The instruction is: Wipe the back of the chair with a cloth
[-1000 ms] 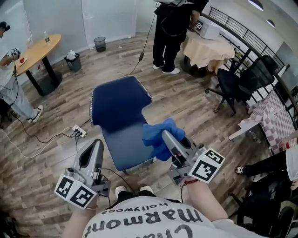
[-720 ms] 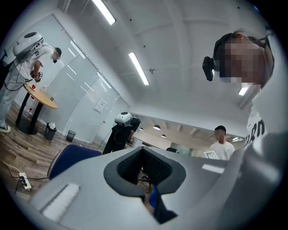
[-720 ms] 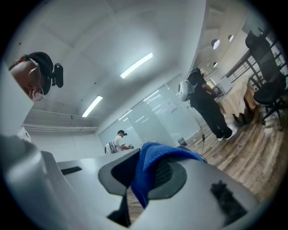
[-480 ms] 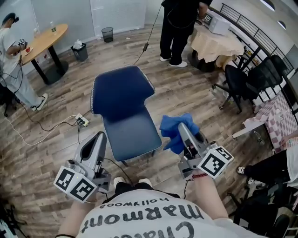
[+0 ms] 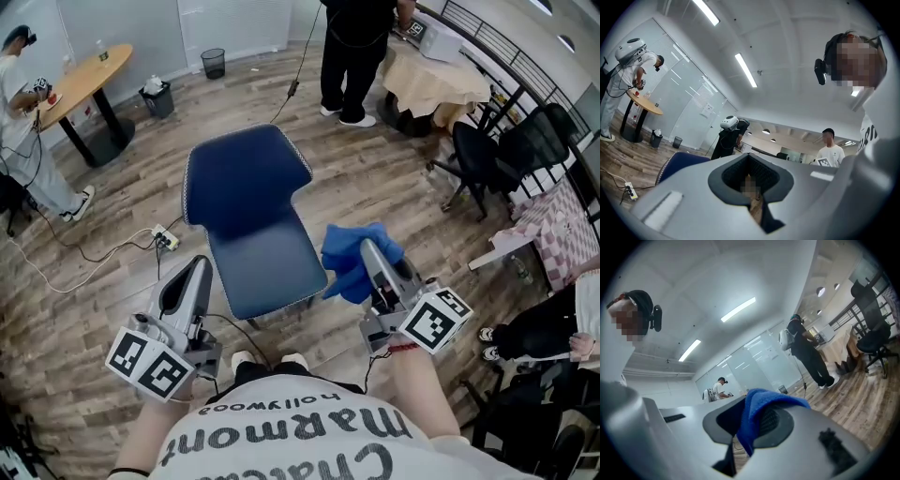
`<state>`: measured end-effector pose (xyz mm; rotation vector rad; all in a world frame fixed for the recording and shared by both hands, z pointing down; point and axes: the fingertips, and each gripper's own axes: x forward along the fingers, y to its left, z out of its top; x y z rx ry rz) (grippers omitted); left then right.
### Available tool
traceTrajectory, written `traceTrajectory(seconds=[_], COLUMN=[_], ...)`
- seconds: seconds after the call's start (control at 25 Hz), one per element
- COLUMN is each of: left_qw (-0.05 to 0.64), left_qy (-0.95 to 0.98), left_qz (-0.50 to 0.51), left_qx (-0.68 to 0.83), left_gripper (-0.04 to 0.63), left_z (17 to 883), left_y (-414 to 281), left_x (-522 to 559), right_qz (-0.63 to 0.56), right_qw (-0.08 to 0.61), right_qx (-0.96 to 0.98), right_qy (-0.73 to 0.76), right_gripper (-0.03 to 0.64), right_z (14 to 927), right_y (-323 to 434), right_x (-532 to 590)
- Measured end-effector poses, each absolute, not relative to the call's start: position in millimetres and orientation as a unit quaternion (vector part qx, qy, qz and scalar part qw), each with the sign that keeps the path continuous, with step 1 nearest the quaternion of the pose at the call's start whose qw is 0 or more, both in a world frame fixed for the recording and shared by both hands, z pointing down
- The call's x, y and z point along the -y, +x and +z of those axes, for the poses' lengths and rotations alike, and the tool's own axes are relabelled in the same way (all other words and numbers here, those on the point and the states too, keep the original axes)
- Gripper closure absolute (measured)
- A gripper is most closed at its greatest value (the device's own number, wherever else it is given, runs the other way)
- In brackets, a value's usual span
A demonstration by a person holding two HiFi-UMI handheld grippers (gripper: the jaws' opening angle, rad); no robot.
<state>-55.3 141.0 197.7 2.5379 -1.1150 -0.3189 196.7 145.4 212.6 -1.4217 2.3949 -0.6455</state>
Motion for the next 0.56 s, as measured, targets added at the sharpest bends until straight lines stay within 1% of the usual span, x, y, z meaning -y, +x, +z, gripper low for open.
traceTrajectory(seconds=[0.56], left_qw=[0.180], left_qy=[0.895], left_qz=[-0.114], left_qx=[0.393], left_gripper=[0.589], left_z=[197], left_y=[-76], left_x=[-135], right_qz=[-0.219], right_qw=[0.130], right_qx=[-0.831], right_qy=[-0.494], right_gripper=[0.563], right_z=[209], right_y=[176], right_x=[-141])
